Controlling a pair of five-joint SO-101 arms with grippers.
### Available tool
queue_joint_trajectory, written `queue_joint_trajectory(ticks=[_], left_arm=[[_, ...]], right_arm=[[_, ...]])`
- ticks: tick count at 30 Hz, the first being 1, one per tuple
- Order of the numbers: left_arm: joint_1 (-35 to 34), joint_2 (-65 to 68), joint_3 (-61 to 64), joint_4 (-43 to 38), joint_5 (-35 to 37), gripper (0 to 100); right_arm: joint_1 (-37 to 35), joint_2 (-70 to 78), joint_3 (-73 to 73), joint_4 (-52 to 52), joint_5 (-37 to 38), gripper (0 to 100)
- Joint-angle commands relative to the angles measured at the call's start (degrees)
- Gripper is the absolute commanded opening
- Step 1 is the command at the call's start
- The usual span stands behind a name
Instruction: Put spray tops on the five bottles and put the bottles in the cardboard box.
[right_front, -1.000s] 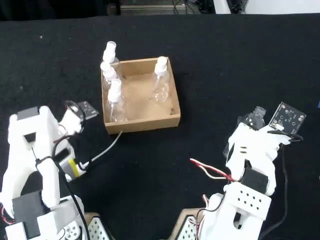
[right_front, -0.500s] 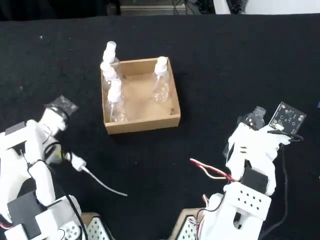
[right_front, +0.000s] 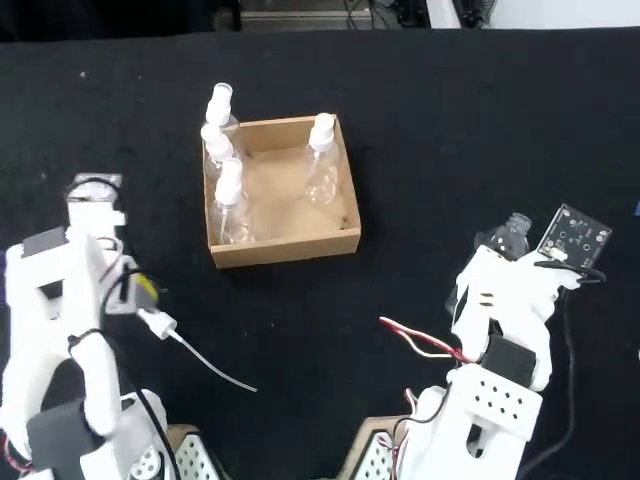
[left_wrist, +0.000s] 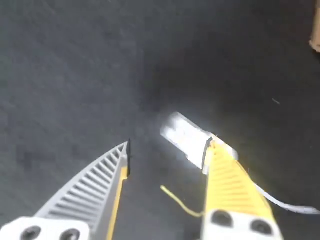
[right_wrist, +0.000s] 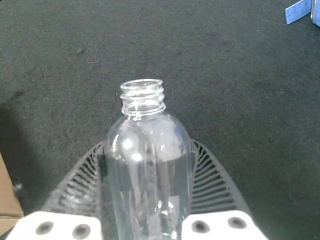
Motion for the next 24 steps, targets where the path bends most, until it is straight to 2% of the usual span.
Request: queue_joint_trajectory(ticks=[1, 3, 6, 15, 21, 24], left_arm=[[5.4, -3.0, -0.4, 2.0, 19.3, 23], [6.4, -3.0, 1.5, -1.8, 27.3, 23], [6.0, -3.3, 4.4, -8.6, 33.8, 23], [6.6, -3.3, 12.2, -9.9, 33.5, 22], [7.1, -3.3, 12.8, -9.8, 33.6, 22], [9.8, -3.3, 12.9, -9.6, 33.6, 11]], right_arm=[[0.8, -2.1, -0.6, -1.8, -0.2, 1.1], [0.8, -2.1, -0.5, -1.8, -0.1, 1.1], [0.8, -2.1, -0.5, -1.8, -0.1, 1.1], [0.8, -2.1, -0.6, -1.8, -0.1, 1.1], [0.8, -2.1, -0.6, -1.8, -0.1, 1.1], [0.8, -2.1, -0.6, -1.8, -0.1, 1.1]])
